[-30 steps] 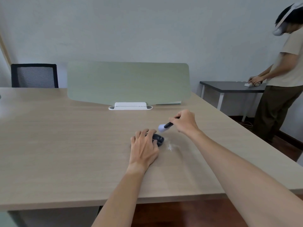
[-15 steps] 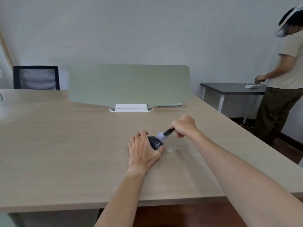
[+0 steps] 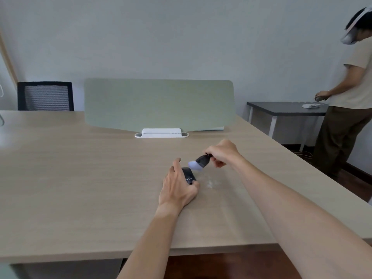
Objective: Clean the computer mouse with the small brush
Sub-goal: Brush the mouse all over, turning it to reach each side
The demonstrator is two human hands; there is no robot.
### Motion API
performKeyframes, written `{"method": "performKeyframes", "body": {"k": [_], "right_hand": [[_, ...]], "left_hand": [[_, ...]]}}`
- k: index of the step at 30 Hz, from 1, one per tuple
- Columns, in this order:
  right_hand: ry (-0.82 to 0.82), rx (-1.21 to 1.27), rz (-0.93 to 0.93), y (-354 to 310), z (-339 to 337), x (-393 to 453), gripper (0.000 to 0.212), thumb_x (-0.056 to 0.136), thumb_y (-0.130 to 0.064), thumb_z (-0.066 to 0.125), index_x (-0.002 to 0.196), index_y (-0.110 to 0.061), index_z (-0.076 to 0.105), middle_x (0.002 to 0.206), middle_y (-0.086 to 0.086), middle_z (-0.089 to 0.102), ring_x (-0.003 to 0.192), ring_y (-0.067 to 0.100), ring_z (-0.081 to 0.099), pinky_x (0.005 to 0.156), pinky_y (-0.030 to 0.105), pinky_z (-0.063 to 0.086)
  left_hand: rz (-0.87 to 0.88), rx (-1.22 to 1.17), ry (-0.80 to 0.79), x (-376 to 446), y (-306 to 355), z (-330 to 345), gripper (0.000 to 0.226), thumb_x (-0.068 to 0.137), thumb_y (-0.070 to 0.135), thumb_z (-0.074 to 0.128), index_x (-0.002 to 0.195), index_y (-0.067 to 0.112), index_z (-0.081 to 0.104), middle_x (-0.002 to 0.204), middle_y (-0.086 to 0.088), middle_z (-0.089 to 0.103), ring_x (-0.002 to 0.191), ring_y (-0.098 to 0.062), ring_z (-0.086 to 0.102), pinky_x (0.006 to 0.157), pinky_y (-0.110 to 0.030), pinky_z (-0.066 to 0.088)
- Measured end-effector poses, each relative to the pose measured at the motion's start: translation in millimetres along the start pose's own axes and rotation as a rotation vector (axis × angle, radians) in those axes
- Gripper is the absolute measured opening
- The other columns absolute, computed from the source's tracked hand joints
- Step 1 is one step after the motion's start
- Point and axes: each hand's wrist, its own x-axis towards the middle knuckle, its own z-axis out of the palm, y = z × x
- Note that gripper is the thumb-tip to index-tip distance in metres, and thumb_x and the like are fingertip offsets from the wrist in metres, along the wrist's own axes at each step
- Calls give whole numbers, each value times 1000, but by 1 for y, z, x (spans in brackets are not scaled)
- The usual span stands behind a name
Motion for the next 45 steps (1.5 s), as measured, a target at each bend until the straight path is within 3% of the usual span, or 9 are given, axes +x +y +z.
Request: {"method": "performKeyframes", "body": {"k": [6, 14, 22, 25, 29, 34, 38, 41, 45], "right_hand": [[6, 63, -136, 7, 27, -6, 40, 79, -33, 76, 68, 5, 71, 62, 18, 73, 42, 13, 63, 46, 20, 54], [-175, -122, -49, -5, 14, -4, 20, 73, -19, 73, 60, -8, 62, 56, 10, 59, 43, 23, 50, 48, 27, 42], [-86, 12, -71, -1, 20, -2, 9, 80, -13, 68, 78, -4, 71, 61, 11, 66, 49, 19, 61, 49, 23, 47], [-205, 60, -52, 5, 29, -4, 5, 84, -8, 65, 81, -10, 69, 67, 10, 65, 53, 18, 60, 51, 25, 45], [-103, -48, -80, 13, 20, 1, 9, 85, -5, 63, 81, -11, 68, 67, 7, 61, 52, 17, 56, 50, 23, 46], [17, -293, -210, 14, 5, 7, 23, 84, 3, 55, 92, -4, 75, 95, 12, 72, 95, 27, 61, 76, 26, 47], [52, -37, -181, 7, 10, 8, 27, 82, -1, 48, 70, -16, 66, 74, 5, 65, 67, 22, 59, 63, 25, 47], [-56, -17, -158, 8, 20, 6, 23, 83, -3, 51, 72, -16, 66, 65, 5, 62, 49, 17, 55, 57, 23, 47], [9, -174, -238, 18, 28, 10, 19, 87, -1, 55, 87, -9, 73, 87, 7, 67, 84, 21, 56, 73, 23, 43]], "left_hand": [[15, -34, -28, -1, -2, 0, 60, 70, 30, 53, 127, 30, 32, 115, 6, 56, 114, -20, 50, 92, -33, 44], [-37, 144, 80, 0, -1, 4, 79, 75, 39, 61, 144, 16, 28, 121, -4, 48, 118, -28, 43, 102, -38, 34], [-20, 70, 76, 1, -1, 4, 67, 78, 30, 58, 138, 16, 31, 119, -3, 56, 119, -28, 48, 101, -40, 39], [-32, 89, 79, 0, -1, 4, 71, 78, 30, 59, 141, 15, 29, 123, -7, 53, 120, -32, 46, 102, -40, 37], [-39, 86, 78, 1, -2, 4, 80, 75, 28, 59, 145, 13, 23, 123, -5, 57, 122, -32, 45, 105, -40, 35], [-42, 107, 79, 1, -2, 5, 82, 72, 25, 57, 145, 12, 22, 120, -10, 56, 119, -33, 46, 104, -39, 35], [-36, 92, 85, 3, -2, 6, 80, 74, 24, 57, 145, 11, 22, 120, -5, 60, 119, -32, 47, 105, -40, 36], [-21, 84, 83, 2, -3, 5, 79, 76, 24, 57, 145, 12, 20, 119, -2, 62, 118, -30, 48, 104, -39, 36], [-12, 99, 88, 1, -3, 4, 82, 72, 21, 55, 146, 11, 21, 117, -4, 61, 116, -31, 49, 103, -38, 37]]}}
